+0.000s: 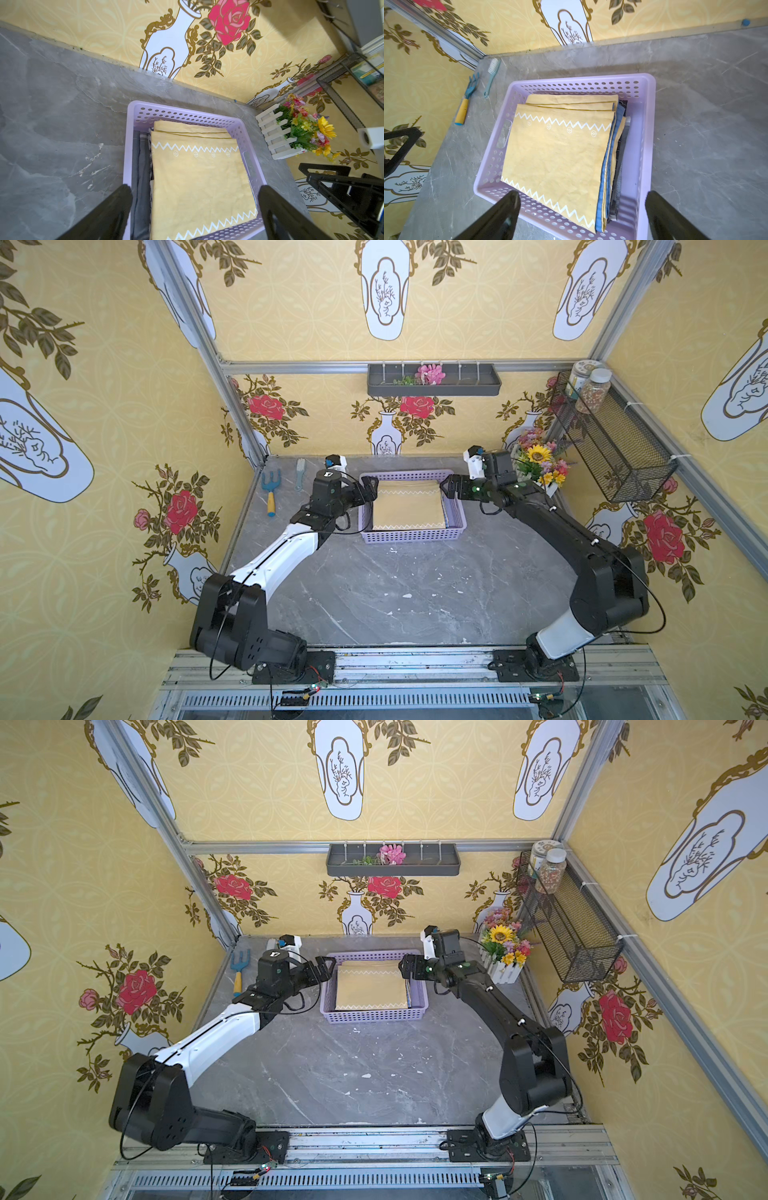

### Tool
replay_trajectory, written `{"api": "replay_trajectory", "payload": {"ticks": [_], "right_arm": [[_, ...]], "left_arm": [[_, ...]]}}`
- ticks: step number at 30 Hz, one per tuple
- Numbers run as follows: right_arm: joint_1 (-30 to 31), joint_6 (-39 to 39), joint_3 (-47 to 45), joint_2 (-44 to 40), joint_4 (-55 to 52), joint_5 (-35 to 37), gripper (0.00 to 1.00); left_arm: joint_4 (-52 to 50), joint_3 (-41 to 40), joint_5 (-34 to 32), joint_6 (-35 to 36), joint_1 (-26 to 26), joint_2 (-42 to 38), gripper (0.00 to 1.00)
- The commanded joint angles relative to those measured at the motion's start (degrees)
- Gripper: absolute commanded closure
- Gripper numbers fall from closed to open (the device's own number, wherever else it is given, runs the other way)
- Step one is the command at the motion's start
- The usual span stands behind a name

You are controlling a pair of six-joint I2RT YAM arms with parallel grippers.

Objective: Put the folded pillowcase in the basket
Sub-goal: Reset both arms

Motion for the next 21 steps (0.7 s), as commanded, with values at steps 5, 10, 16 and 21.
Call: {"api": "replay_trajectory", "payload": {"ticks": [5,10,16,21], "right_arm": [[-0.07,-5.75,-14.72,-13.79,15.13,6.49,0.03],[-0.1,-10.68,-24.33,-22.38,21.23,10.95,0.03],[-0.2,-8.19,-33.28,-30.21,23.99,27.02,0.03],[-0.54,-3.48,-36.99,-31.49,22.65,38.38,0.03]], "left_arm": [[8.78,-9.48,-8.61,4.82,0.15,-9.96,0.0],[16.68,-17.6,-9.83,10.9,0.15,-15.26,0.0],[24.92,-27.4,-16.42,15.74,0.15,-21.96,0.0],[26.31,-31.63,-21.47,19.1,0.13,-23.01,0.0]]}}
